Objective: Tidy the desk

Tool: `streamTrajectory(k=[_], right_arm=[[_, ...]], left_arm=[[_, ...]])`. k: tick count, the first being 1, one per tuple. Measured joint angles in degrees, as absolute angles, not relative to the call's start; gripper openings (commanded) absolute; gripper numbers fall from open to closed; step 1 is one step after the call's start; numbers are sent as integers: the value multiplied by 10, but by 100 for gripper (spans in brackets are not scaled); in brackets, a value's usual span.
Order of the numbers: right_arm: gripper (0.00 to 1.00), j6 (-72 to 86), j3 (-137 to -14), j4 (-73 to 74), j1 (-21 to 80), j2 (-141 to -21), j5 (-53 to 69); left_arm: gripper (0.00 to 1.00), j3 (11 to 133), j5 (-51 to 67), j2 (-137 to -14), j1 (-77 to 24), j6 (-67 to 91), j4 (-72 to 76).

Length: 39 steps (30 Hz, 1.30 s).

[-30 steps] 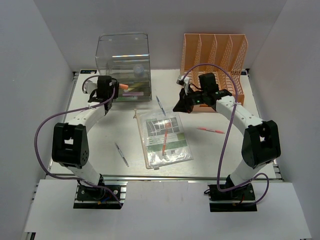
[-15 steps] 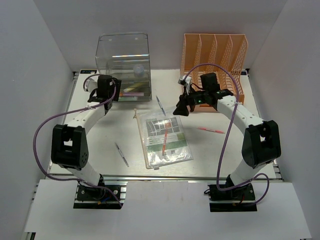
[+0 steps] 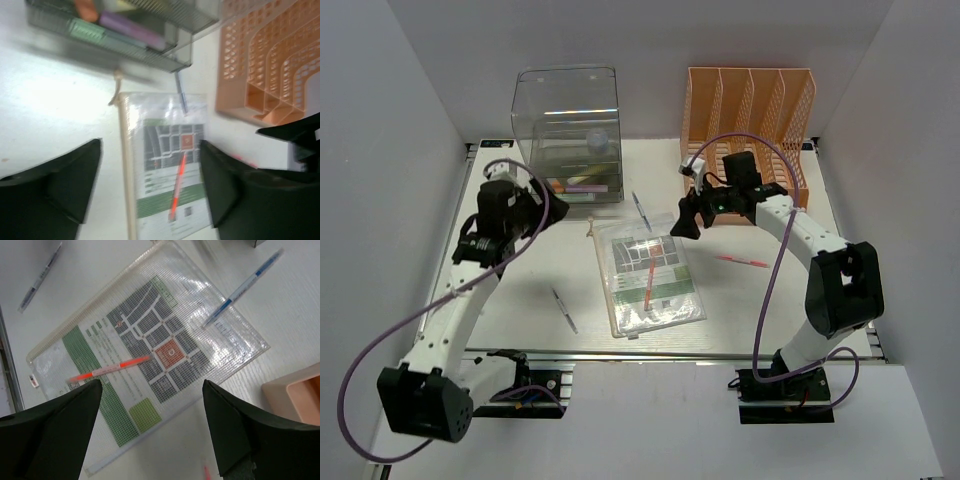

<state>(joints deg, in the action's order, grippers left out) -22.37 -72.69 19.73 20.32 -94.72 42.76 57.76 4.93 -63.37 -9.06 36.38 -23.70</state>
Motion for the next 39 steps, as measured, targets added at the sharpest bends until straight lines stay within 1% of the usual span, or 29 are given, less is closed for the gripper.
streamTrajectory(k=[1,2,3,4,5,6,9,13,21,24,27,30,39], right_arm=[[84,-227,-720,198,203,-944,423],[73,-229,-711,198,204,-940,418],[66,-232,-704,200,204,-937,415],[34,-233,-698,203,204,-933,412],[14,-237,-693,207,204,-931,409],[0,-239,-691,209,204,-930,407],[0,-239,-686,215,204,-929,399],[0,-245,-661,209,202,-910,380],[0,-246,-628,189,183,-865,361],[0,-246,-628,182,175,-859,360],[0,-246,-627,178,171,-853,360],[0,-246,-620,176,168,-844,360],[0,-249,-619,175,165,-840,360]], left_arm=[[40,559,49,-616,-92,352,-247],[12,538,50,-600,-92,342,-255],[0,521,50,-593,-92,331,-260],[0,505,52,-594,-92,322,-259],[0,492,55,-602,-92,321,-253],[0,478,61,-616,-92,320,-242],[0,411,80,-666,-89,353,-160],[0,342,81,-730,-87,435,-46],[0,294,34,-856,-87,599,264],[0,304,11,-918,-87,644,335],[0,328,-3,-977,-87,675,383],[0,372,-13,-1019,-87,692,399],[0,455,-26,-1056,-87,707,425]])
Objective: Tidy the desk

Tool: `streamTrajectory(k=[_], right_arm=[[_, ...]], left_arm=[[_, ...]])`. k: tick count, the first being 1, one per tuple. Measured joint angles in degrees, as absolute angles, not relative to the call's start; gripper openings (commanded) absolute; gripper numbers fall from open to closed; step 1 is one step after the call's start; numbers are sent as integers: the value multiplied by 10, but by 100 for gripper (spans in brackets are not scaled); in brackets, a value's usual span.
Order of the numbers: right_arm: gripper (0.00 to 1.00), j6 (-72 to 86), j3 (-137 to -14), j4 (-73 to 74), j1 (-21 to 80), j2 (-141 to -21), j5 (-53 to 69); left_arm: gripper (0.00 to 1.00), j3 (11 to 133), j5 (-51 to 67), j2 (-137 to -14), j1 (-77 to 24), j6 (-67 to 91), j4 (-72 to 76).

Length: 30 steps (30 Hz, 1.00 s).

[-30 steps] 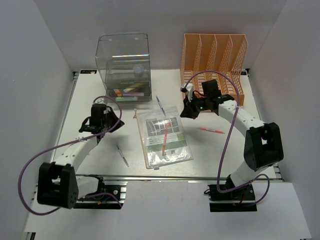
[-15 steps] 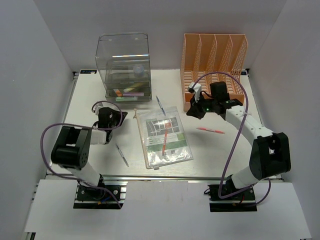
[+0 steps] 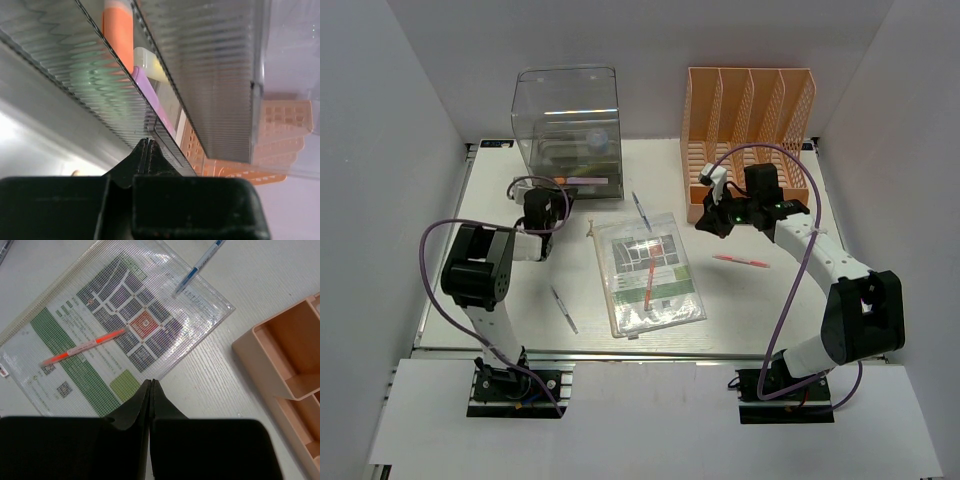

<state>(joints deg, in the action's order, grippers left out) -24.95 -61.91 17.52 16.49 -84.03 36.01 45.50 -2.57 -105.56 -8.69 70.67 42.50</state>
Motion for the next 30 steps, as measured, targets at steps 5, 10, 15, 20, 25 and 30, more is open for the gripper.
streamTrajectory(k=[5,10,15,20,25,30], right_arm=[[0,-253,-619,175,165,-840,360],[0,-258,-619,175,163,-840,361],[0,-260,-619,175,161,-840,361],[0,-260,-619,176,161,-840,362],[0,-260,-619,176,161,-840,362],[0,-261,-619,176,161,-840,362]], left_arm=[[0,498,-26,-1104,-87,716,424],[0,526,-26,-1139,-87,726,420],[0,527,-28,-1141,-87,731,421],[0,537,-28,-1141,-87,731,421],[0,539,-20,-1141,-87,736,421],[36,531,5,-1141,-87,750,422]])
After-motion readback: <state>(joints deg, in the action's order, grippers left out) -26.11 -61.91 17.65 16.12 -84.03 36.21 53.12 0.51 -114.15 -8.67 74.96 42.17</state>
